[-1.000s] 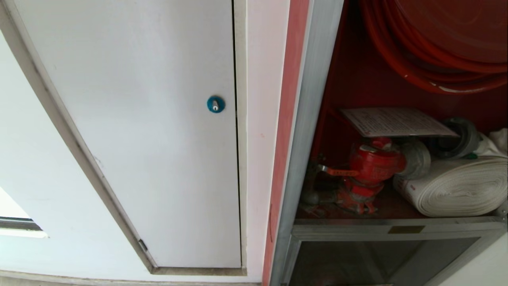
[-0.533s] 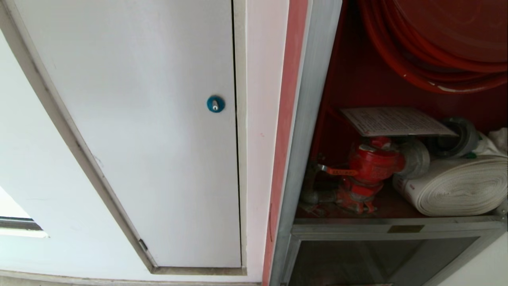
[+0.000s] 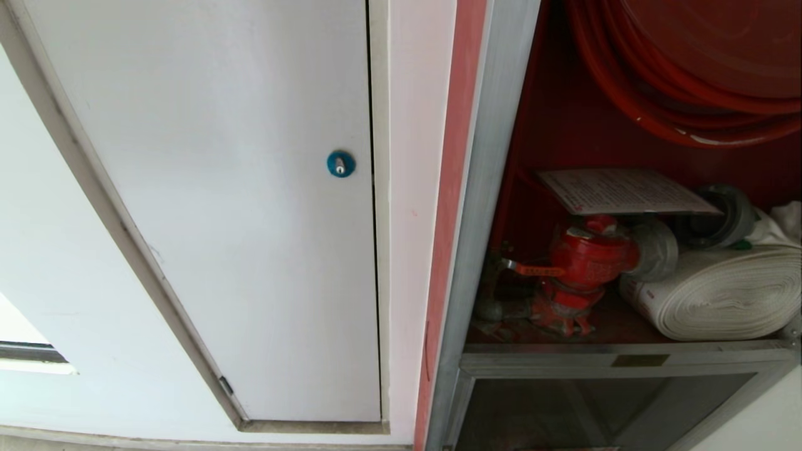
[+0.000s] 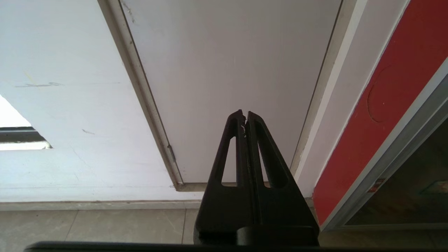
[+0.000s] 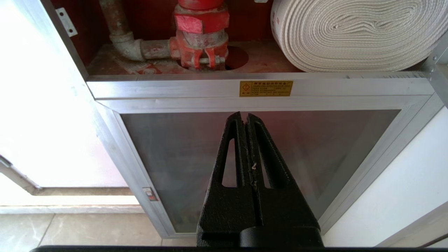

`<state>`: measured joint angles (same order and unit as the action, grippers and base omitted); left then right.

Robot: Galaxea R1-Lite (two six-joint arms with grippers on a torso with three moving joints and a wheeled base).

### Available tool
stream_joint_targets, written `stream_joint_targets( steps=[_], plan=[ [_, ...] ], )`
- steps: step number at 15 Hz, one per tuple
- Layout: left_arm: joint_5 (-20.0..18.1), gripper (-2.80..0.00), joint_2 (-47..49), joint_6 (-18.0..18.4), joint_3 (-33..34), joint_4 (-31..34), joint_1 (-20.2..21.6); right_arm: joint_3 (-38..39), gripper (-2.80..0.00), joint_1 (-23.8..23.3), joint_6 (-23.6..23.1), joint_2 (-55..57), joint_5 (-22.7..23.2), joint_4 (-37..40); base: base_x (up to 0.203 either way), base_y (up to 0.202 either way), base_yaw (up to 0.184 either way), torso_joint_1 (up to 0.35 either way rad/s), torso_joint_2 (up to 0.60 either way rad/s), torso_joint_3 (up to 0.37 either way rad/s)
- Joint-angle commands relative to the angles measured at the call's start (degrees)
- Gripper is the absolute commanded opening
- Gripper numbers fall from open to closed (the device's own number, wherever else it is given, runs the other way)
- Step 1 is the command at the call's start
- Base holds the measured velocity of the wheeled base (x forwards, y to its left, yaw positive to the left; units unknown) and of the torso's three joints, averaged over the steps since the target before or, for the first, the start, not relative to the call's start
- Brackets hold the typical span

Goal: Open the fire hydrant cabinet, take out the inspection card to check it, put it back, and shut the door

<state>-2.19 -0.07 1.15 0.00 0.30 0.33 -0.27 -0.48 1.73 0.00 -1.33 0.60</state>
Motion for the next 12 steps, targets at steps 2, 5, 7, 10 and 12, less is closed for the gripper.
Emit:
stream_joint_targets(
  steps=[2,5,7,10,12],
  plan=[
    [0.0,-2.8,0.07,0.0,0.0,0.0,0.02,-0.08,-2.8,0.04,0.03,0.09,0.1,0.11,0.0,0.0,0.0,0.0,0.0,0.0],
    [0.0,-2.8,0.07,0.0,0.0,-0.02,0.02,-0.08,-2.8,0.56,0.02,0.09,0.1,0.28,0.0,0.0,0.0,0.0,0.0,0.0],
    [0.0,-2.8,0.07,0.0,0.0,0.04,0.02,-0.16,-2.8,0.3,0.03,0.09,-0.21,0.3,0.0,0.0,0.0,0.0,0.0,0.0],
    [0.0,-2.8,0.07,0.0,0.0,0.04,0.02,-4.7,-2.8,0.35,0.12,0.99,-0.83,4.18,0.0,0.0,0.0,0.0,0.0,0.0],
    [0.0,-2.8,0.07,0.0,0.0,0.05,0.02,-10.16,-2.8,0.38,0.71,5.03,-0.76,6.28,0.0,0.0,0.0,0.0,0.0,0.0]
  ],
)
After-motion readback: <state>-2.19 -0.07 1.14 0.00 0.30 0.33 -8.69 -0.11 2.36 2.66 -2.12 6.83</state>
